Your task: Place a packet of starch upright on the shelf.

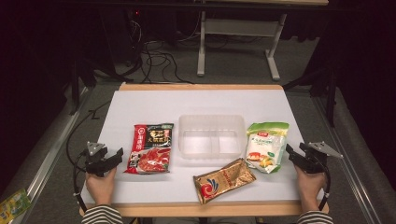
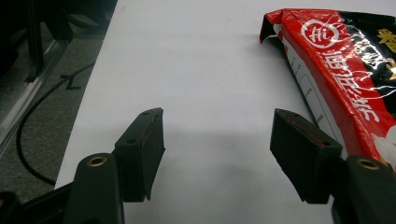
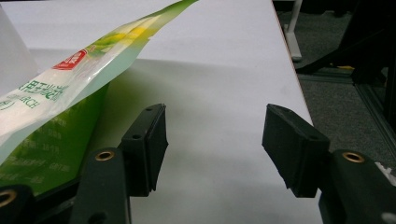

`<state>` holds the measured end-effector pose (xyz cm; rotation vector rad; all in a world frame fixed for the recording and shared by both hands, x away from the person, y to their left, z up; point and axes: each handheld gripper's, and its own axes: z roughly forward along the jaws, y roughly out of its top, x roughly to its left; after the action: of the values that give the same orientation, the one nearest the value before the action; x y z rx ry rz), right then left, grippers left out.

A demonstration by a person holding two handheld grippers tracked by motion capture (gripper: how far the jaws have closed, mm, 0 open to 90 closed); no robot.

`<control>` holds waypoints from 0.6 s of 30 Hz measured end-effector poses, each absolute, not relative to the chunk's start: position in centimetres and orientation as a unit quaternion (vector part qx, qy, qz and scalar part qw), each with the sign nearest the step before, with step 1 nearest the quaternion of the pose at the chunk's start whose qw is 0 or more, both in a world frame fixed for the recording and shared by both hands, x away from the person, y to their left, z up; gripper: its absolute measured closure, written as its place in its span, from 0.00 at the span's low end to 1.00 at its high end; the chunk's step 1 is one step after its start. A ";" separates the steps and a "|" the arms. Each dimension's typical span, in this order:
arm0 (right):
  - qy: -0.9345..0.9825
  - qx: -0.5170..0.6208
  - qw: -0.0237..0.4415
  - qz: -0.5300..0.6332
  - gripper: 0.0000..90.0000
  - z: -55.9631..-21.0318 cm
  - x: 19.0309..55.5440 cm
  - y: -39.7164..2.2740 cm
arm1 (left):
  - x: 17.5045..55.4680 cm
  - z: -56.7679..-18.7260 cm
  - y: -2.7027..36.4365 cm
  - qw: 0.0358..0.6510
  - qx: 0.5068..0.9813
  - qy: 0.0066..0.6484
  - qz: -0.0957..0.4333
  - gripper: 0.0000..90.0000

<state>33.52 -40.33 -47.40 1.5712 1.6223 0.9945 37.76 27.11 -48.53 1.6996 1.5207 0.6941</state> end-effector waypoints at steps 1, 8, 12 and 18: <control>0.620 0.602 0.330 0.381 0.45 -47.4 33.5 -40.3 | 37.8 -48.5 27.1 0.370 0.663 0.593 0.271 0.39; 0.621 0.600 0.331 0.381 0.45 -47.4 33.5 -40.4 | 37.8 -48.5 27.1 0.369 0.663 0.593 0.271 0.39; 0.620 0.601 0.331 0.381 0.45 -47.4 33.5 -40.3 | 37.8 -48.5 27.1 0.368 0.663 0.593 0.271 0.40; 0.619 0.602 0.332 0.380 0.45 -47.4 33.5 -40.3 | 37.8 -48.5 27.1 0.367 0.664 0.592 0.270 0.40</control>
<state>33.48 -40.34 -47.37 1.5715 1.6175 0.9931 37.79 27.07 -48.53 1.7064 1.5220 0.6939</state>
